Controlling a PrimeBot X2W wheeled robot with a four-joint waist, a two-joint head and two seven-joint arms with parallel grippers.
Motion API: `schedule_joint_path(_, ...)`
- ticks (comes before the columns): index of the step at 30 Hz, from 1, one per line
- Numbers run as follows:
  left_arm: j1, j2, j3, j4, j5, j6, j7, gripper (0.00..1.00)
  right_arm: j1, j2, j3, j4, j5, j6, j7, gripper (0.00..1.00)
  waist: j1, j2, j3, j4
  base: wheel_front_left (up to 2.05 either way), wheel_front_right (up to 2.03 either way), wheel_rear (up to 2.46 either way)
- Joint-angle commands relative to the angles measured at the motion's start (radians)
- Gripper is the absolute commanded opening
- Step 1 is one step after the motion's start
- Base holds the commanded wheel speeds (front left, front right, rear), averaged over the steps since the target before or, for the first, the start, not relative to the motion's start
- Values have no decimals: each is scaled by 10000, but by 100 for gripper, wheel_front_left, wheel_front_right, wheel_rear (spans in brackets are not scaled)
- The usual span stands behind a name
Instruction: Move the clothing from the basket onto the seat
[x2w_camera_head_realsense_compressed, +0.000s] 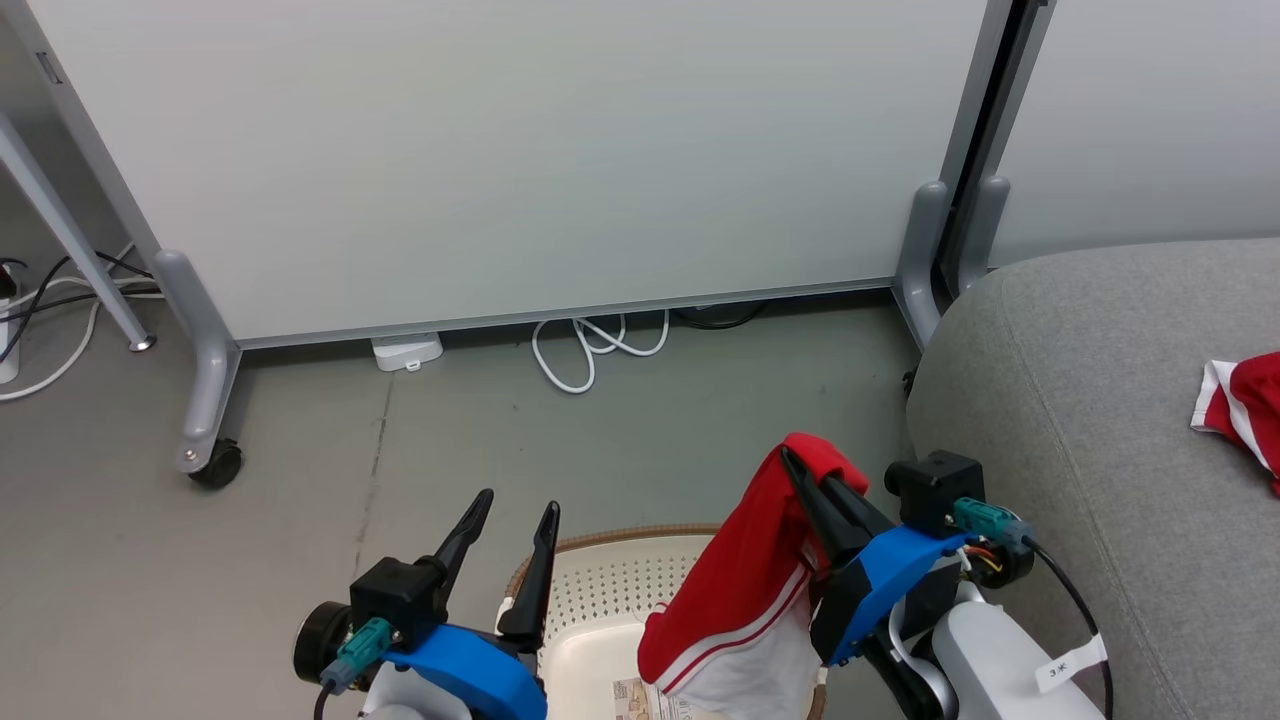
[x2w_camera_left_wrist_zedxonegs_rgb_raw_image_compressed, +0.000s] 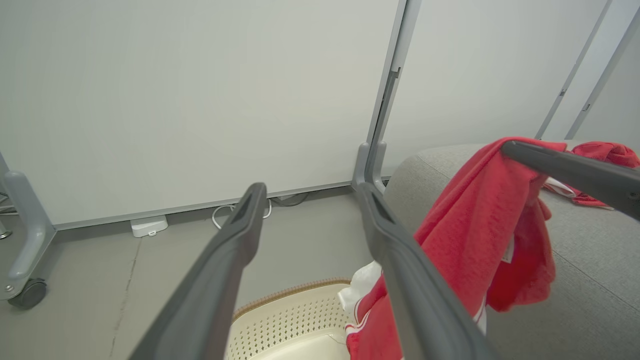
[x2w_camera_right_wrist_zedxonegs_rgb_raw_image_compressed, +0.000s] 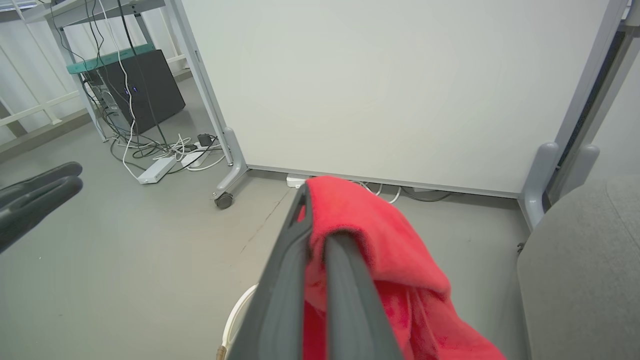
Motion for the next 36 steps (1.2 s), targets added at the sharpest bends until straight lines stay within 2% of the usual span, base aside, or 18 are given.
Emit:
schedule_joint_path(1, 109, -40, 124, -69, 112, -45, -45, 100, 114, -7, -37, -109, -22, 1, 19, 0, 0, -1, -3, -16, 0, 0, 0)
schedule_joint_path(7, 239, -169, 343, -113, 460, -113, -45, 100, 217, -7, -59, -367, -42, 1, 139, 0, 0, -1, 15, -206, 0, 0, 0)
schedule_joint_path(13, 219, -230, 256, -159, 510, -122, -46, 100, 246, -8, -61, -552, -80, 1, 225, 0, 0, -1, 56, -751, 0, 0, 0)
schedule_joint_path(36, -30, -183, -44, -338, 280, -96, -46, 100, 322, -5, -149, -927, -263, 1, 392, 0, 0, -1, 353, -3886, 0, 0, 0)
